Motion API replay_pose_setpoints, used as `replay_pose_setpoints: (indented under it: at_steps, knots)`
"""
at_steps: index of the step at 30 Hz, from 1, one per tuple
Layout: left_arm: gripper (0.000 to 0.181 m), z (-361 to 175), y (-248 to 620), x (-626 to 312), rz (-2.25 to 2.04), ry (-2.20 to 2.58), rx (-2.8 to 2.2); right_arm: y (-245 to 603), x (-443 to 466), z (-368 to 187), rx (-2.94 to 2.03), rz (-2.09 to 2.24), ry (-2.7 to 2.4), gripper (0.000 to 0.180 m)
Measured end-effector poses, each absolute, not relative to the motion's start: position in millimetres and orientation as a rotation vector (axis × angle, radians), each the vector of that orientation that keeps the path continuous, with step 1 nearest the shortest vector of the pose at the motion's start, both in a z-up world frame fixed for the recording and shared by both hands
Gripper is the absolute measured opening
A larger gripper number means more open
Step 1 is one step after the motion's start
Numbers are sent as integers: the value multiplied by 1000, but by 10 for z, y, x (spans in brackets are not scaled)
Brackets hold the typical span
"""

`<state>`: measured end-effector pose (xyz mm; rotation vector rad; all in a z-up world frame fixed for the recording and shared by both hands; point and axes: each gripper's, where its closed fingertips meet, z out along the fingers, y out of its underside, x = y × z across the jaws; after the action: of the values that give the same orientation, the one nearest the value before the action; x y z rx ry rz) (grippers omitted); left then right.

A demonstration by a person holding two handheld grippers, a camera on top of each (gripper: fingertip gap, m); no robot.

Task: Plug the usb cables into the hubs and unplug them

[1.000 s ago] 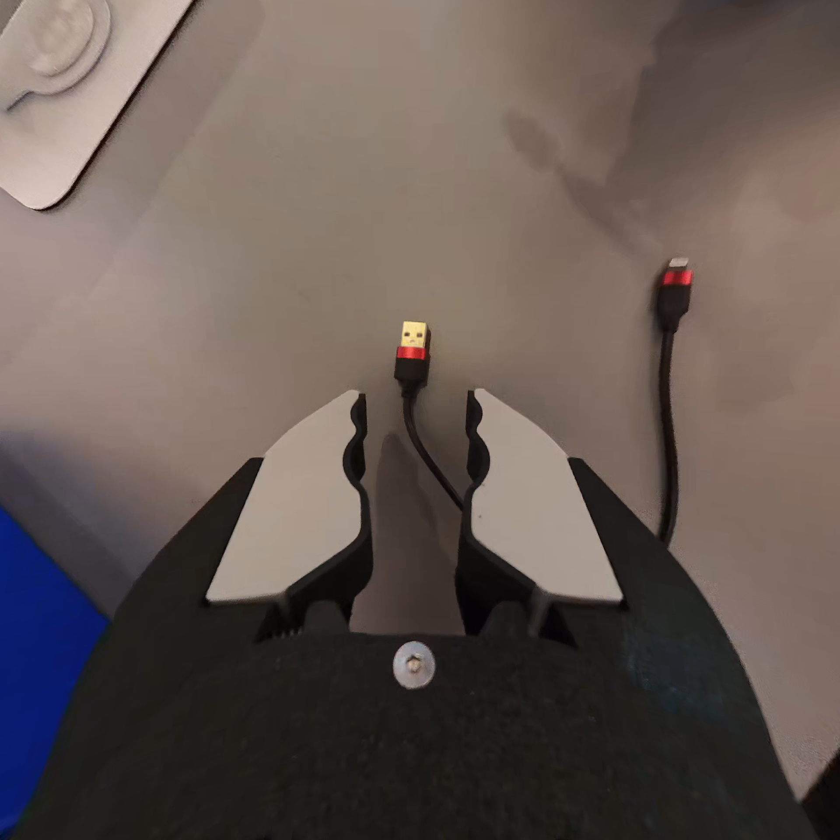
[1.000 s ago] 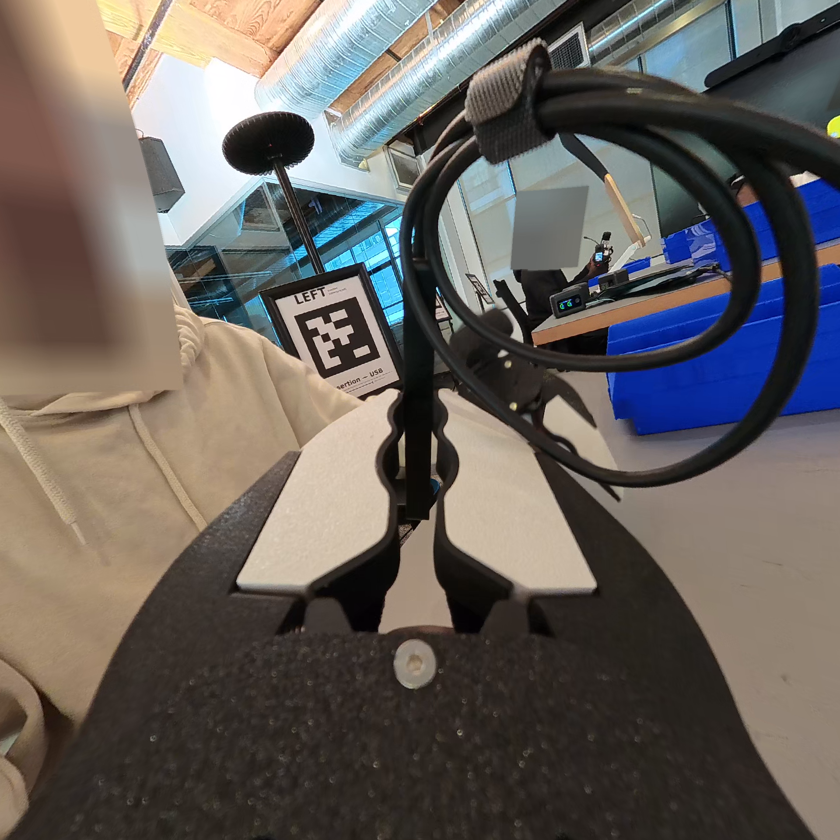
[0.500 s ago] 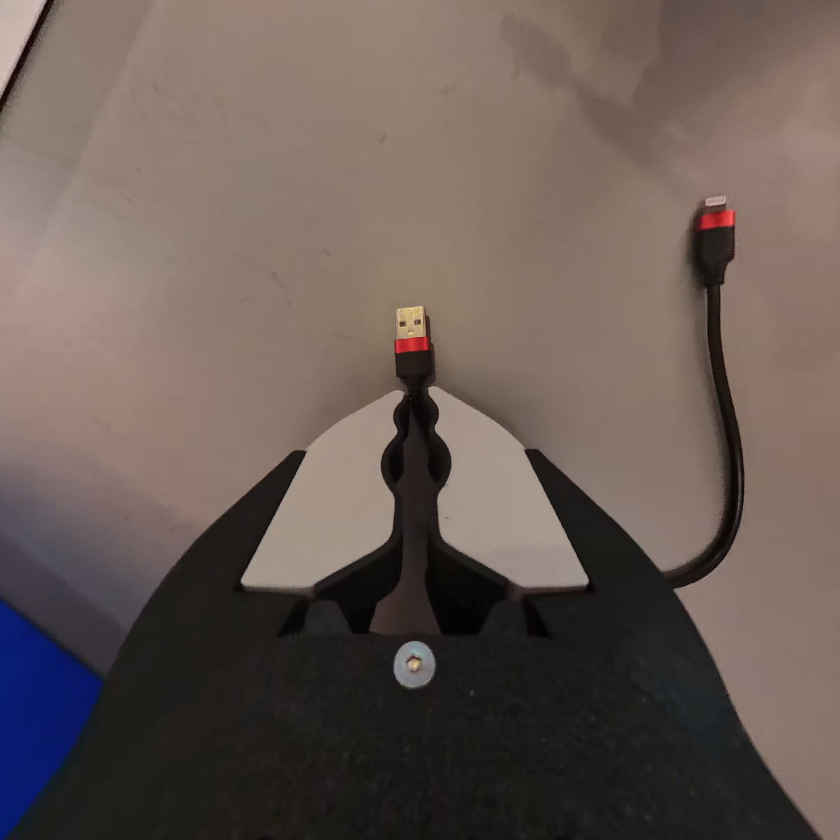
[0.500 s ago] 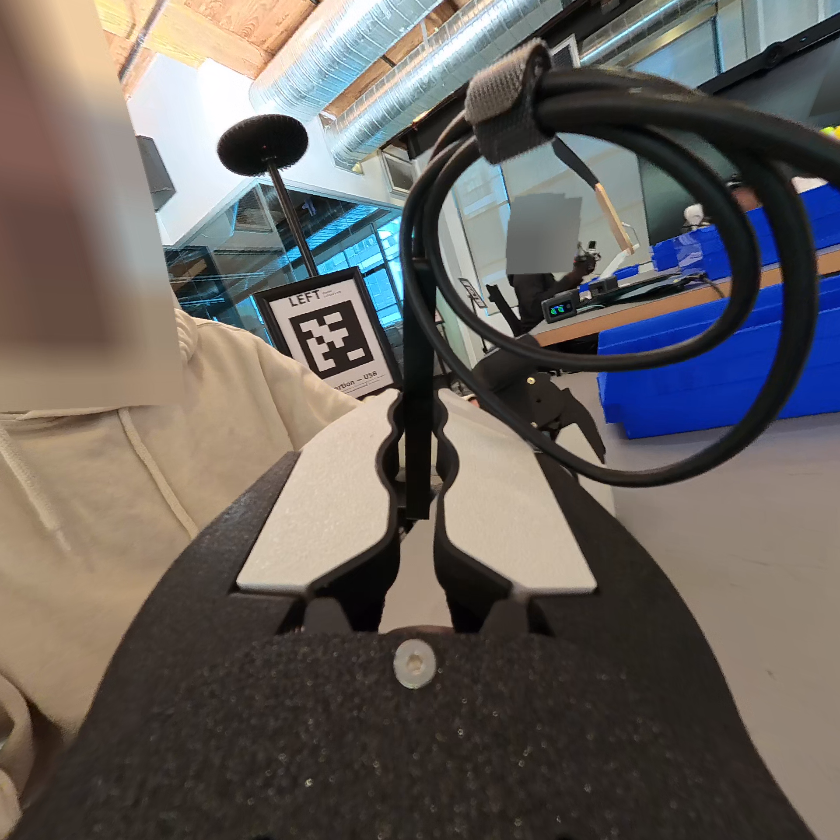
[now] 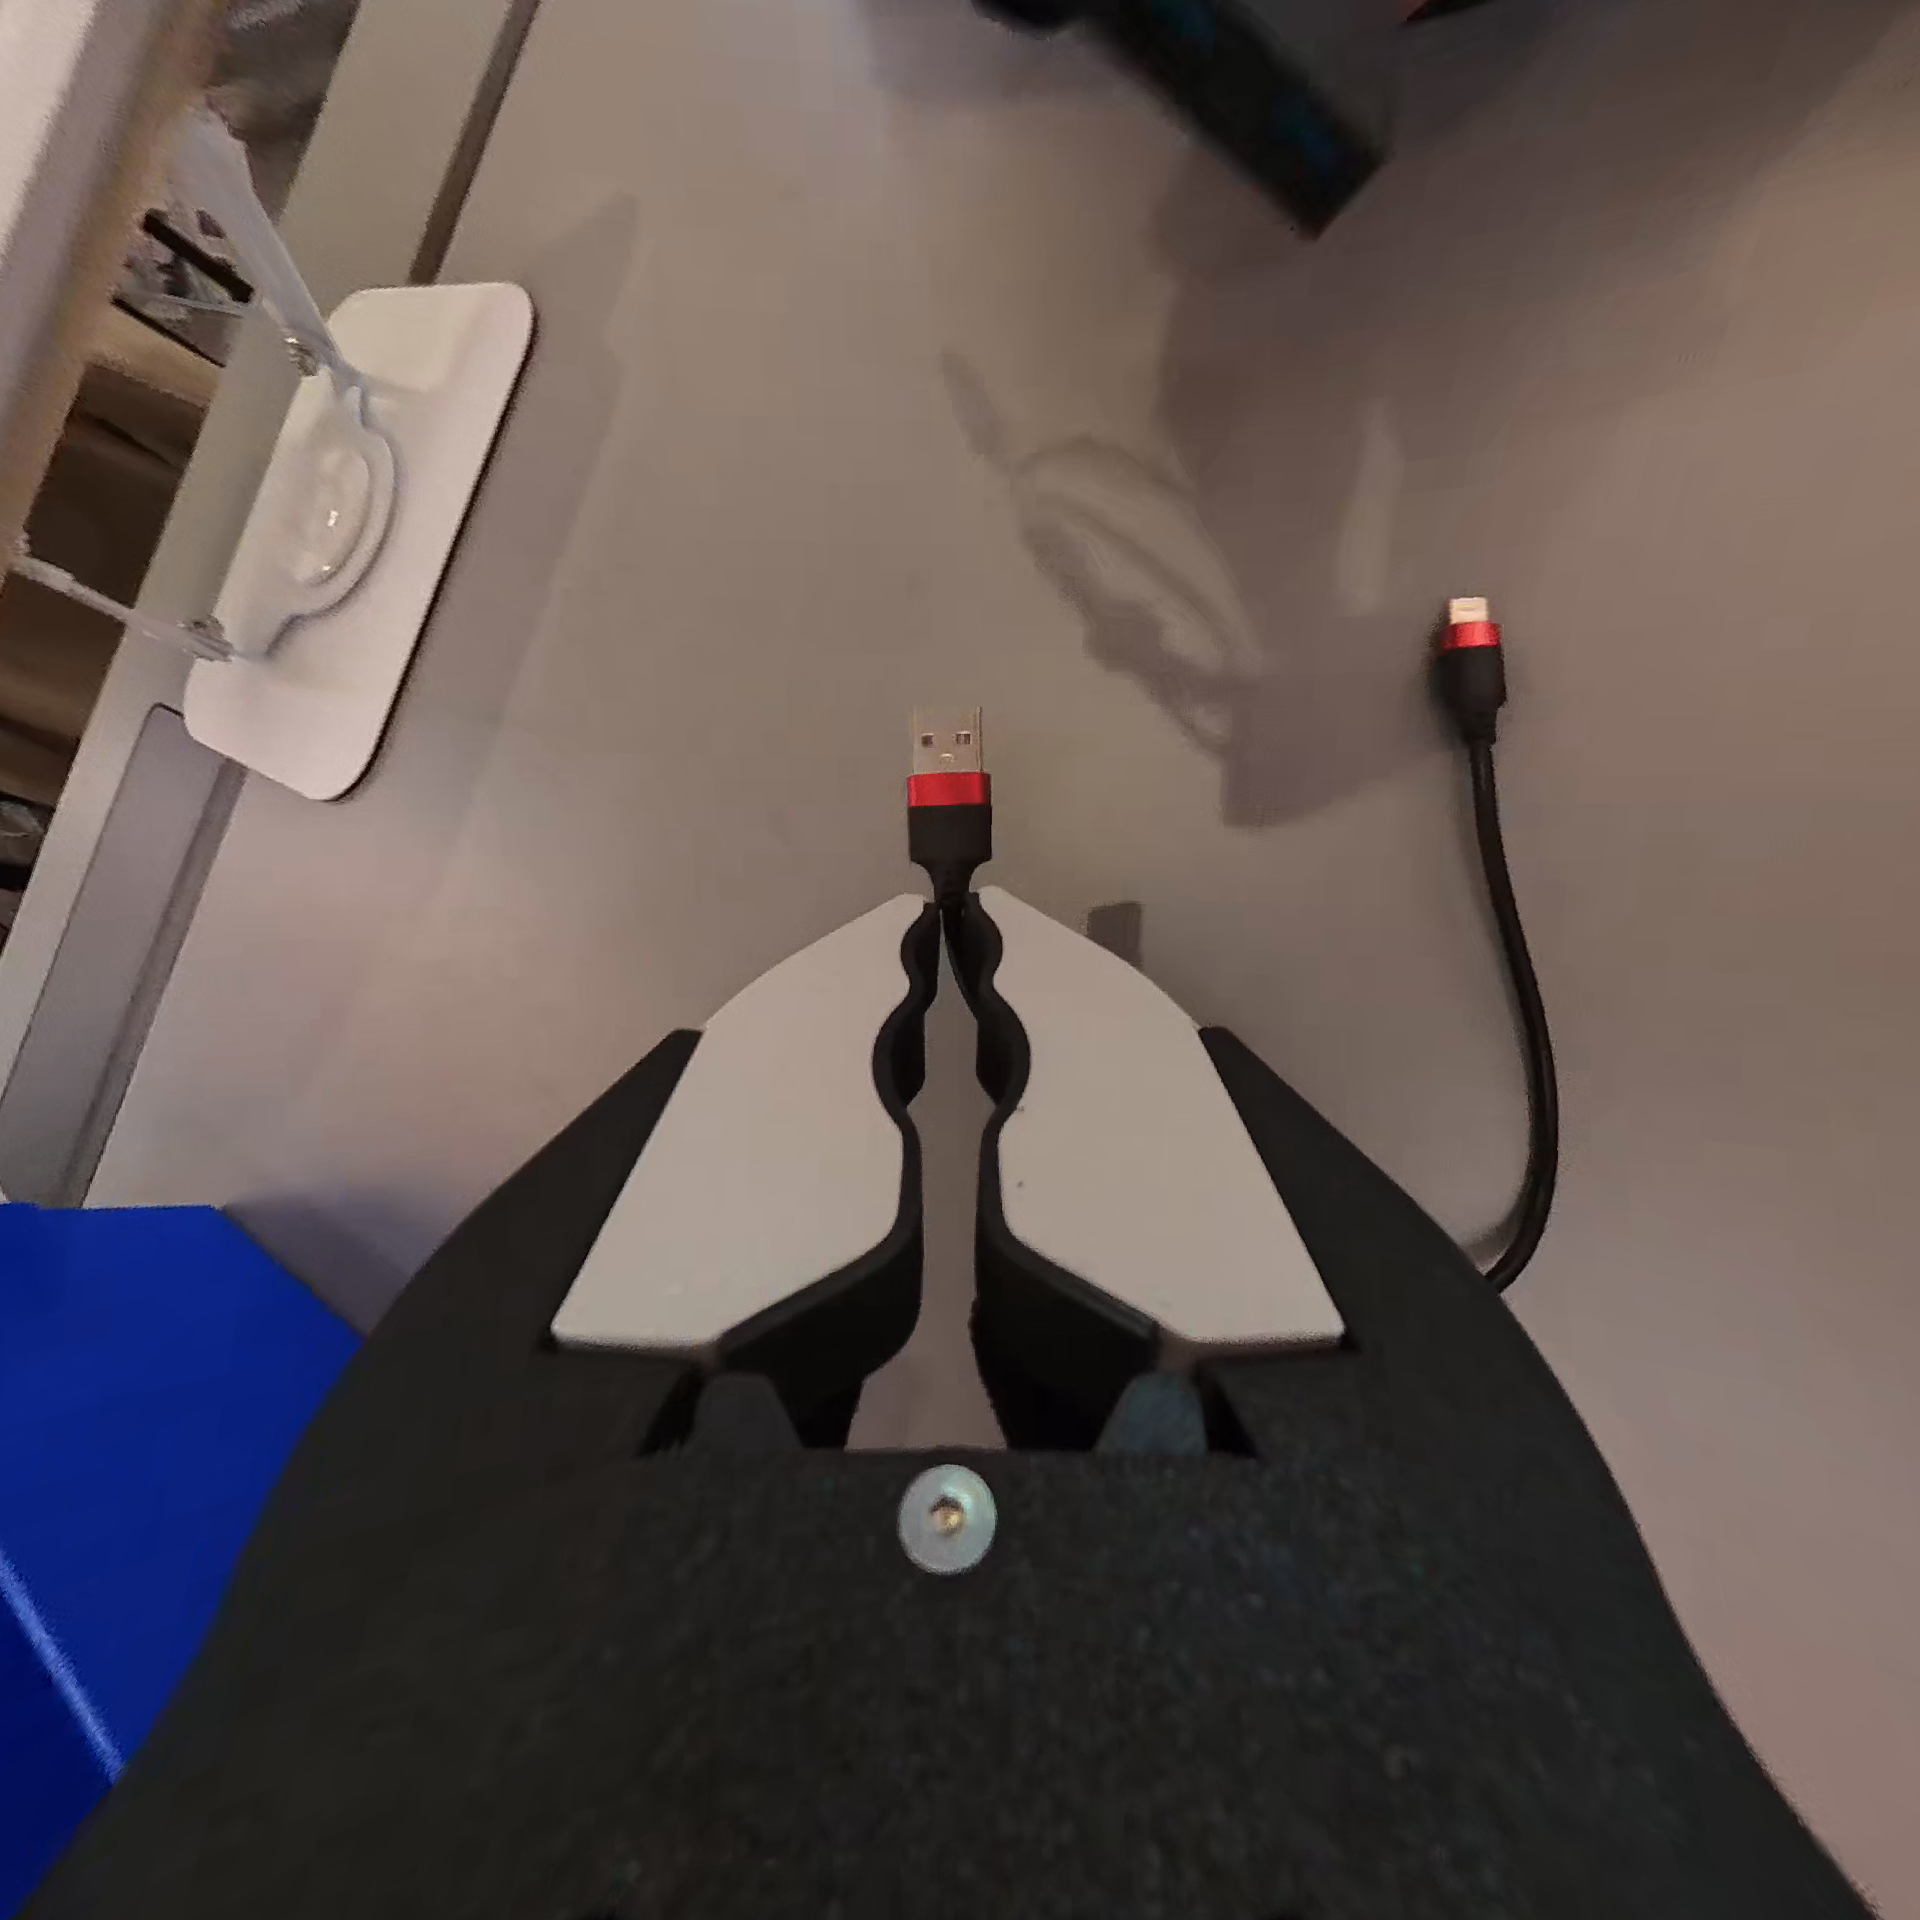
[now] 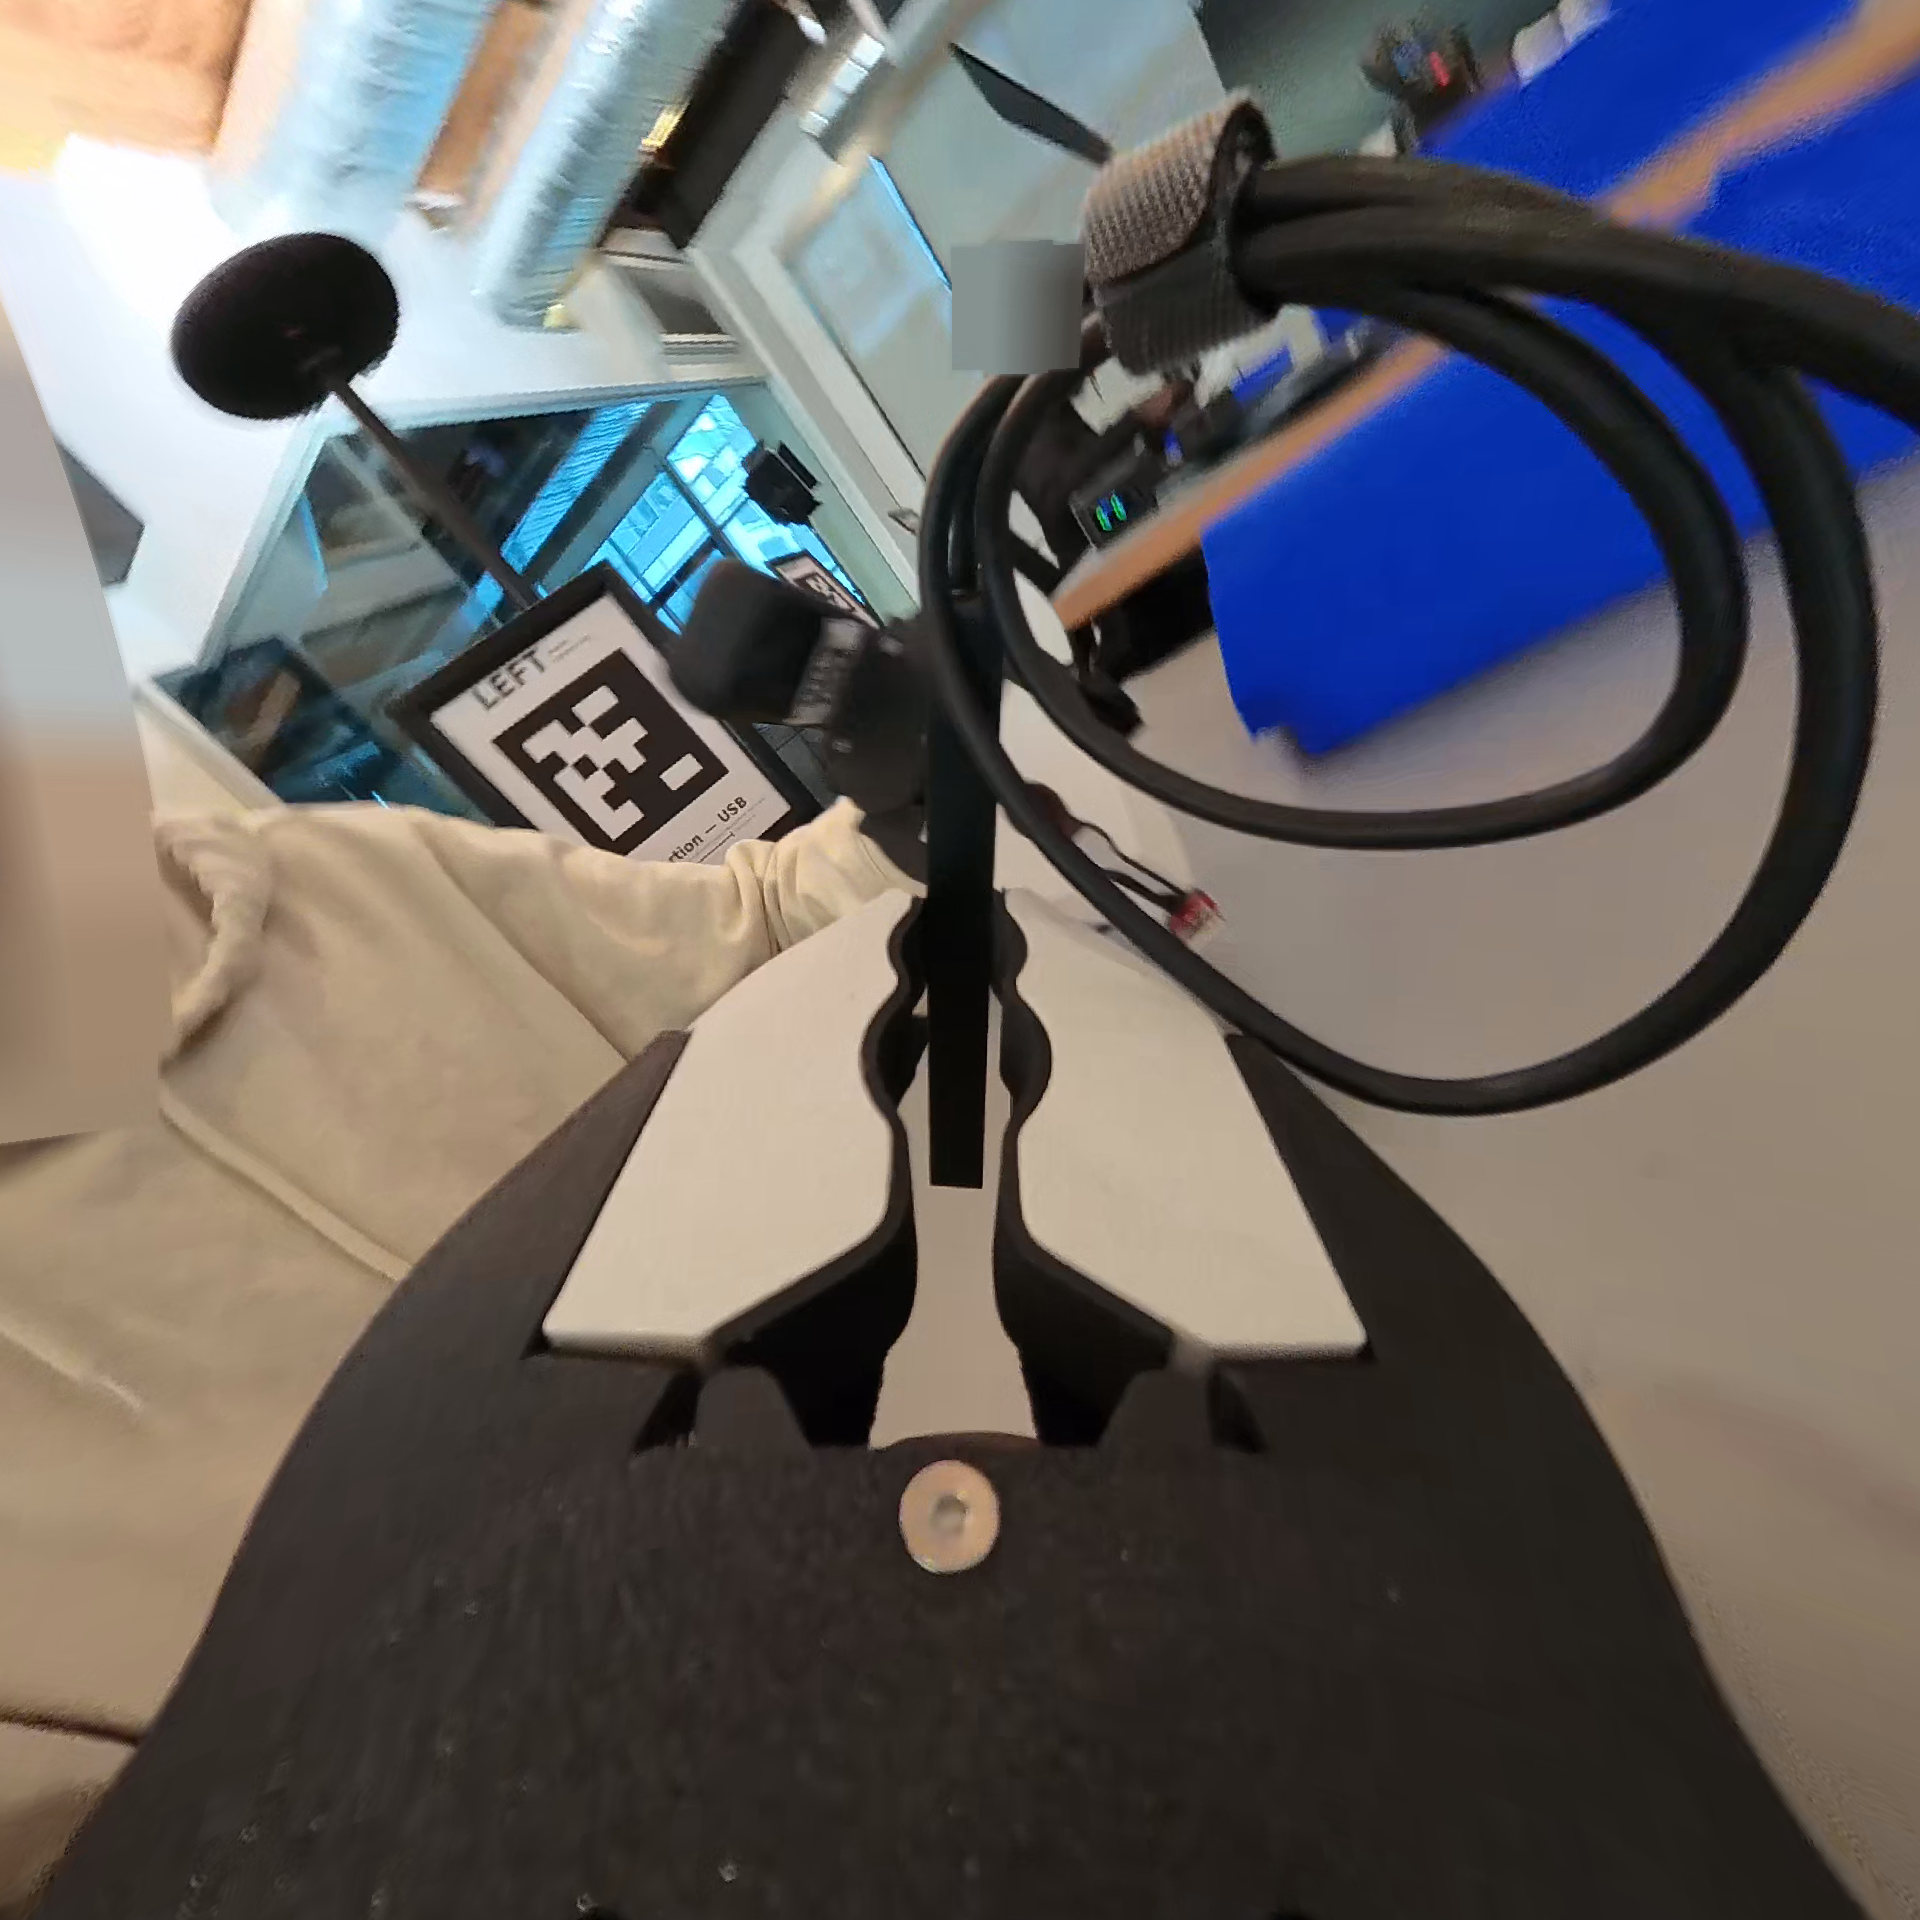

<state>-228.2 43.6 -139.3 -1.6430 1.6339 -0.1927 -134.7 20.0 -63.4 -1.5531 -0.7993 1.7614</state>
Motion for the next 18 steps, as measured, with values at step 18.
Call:
replay_pose_setpoints:
  at_steps: [18]
  knots:
    - [4,-1190,408,-2028,-156,1720,-1522,349,-1507,-1139,-1973,2045,-415,11]
